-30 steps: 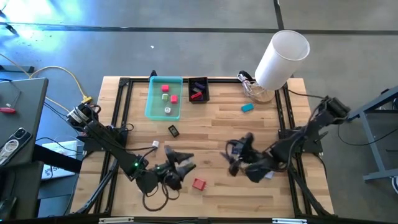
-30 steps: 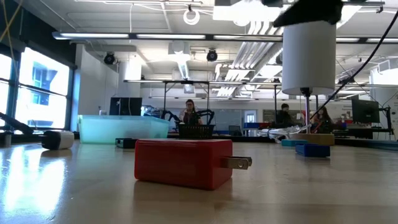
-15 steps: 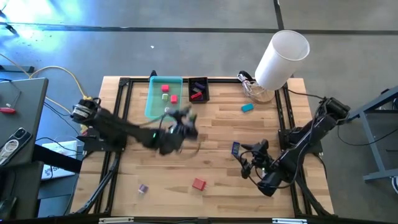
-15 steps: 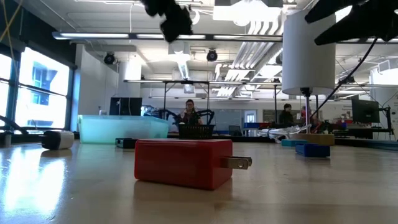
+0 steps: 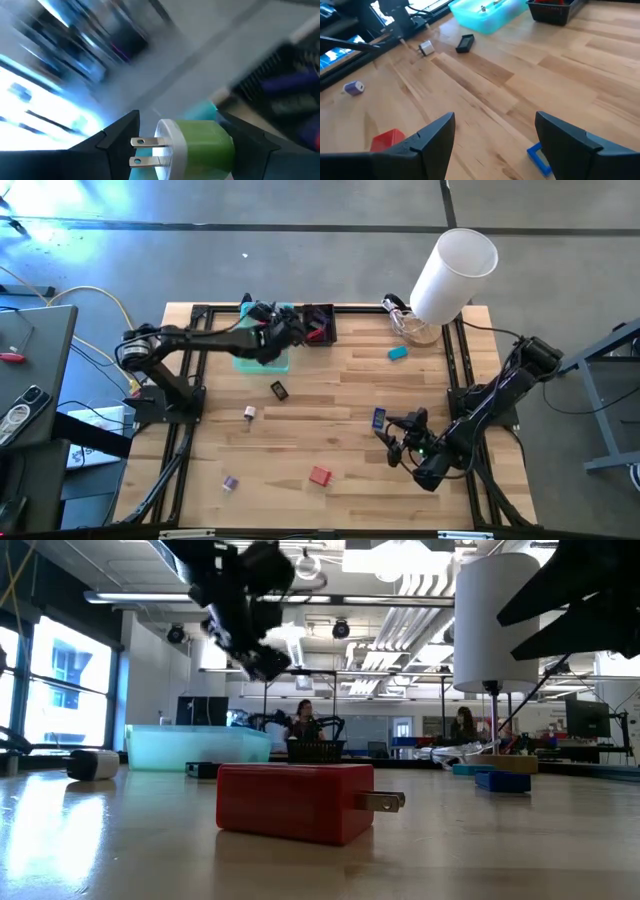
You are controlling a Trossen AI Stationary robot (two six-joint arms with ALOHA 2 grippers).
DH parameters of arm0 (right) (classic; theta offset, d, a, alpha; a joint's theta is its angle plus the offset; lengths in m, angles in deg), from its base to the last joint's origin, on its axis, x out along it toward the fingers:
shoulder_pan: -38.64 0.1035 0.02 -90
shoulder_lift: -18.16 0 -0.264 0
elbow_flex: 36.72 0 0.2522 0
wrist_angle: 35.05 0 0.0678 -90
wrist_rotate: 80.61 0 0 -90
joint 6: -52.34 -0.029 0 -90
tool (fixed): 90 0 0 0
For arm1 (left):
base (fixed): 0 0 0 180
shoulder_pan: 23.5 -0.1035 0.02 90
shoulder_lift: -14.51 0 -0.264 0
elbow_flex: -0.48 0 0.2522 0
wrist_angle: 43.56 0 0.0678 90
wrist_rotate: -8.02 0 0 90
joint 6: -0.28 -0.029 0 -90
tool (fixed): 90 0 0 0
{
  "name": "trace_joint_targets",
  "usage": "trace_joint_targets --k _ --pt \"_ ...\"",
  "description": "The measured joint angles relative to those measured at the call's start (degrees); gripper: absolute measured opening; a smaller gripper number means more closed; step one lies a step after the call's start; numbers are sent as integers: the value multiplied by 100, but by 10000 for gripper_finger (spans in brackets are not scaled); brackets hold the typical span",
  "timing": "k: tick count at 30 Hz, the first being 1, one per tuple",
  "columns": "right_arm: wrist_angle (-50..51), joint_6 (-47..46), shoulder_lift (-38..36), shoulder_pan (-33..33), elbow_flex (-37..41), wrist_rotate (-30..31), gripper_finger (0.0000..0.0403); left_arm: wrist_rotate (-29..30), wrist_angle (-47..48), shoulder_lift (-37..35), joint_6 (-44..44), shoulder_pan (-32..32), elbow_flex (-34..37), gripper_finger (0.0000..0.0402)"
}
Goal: Pick & Place Office items
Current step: Put the green charger adapter into the green bin
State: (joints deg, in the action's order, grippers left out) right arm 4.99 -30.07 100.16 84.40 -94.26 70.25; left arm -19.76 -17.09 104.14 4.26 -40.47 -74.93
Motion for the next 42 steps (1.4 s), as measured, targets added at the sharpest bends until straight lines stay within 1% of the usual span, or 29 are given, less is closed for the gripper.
trace_joint_targets --k 3,6,9,12,14,23,25,28,35,37,42 --pt "-163 0 0 0 64 -68 263 -1228 894 4 1102 -561 0 240" --pt "-201 0 0 0 75 -132 262 -2161 1521 4 1760 -1055 0 240" --pt "-313 1 0 0 73 -145 261 -2895 1809 4 2137 -1436 0 241" --pt "-442 4 0 0 73 -147 262 -3356 1932 4 2369 -1692 0 241" --pt "-517 7 0 0 73 -149 263 -3487 1970 4 2393 -1800 0 241" --pt "-624 11 0 0 70 -231 260 -3446 2196 395 2596 -1897 2 241" --pt "-623 13 0 0 70 -298 260 -3472 2157 410 2605 -1897 2 241" --pt "-623 13 0 0 70 -329 260 -3484 2160 404 2323 -1864 2 241" --pt "-622 14 0 0 70 -343 260 -3433 2154 432 2547 -2027 2 241" --pt "-622 18 0 0 70 -403 260 -3500 2212 452 2712 -2107 2 241" --pt "-662 159 0 0 66 -431 260 -3692 2240 718 2756 -2272 2 241"
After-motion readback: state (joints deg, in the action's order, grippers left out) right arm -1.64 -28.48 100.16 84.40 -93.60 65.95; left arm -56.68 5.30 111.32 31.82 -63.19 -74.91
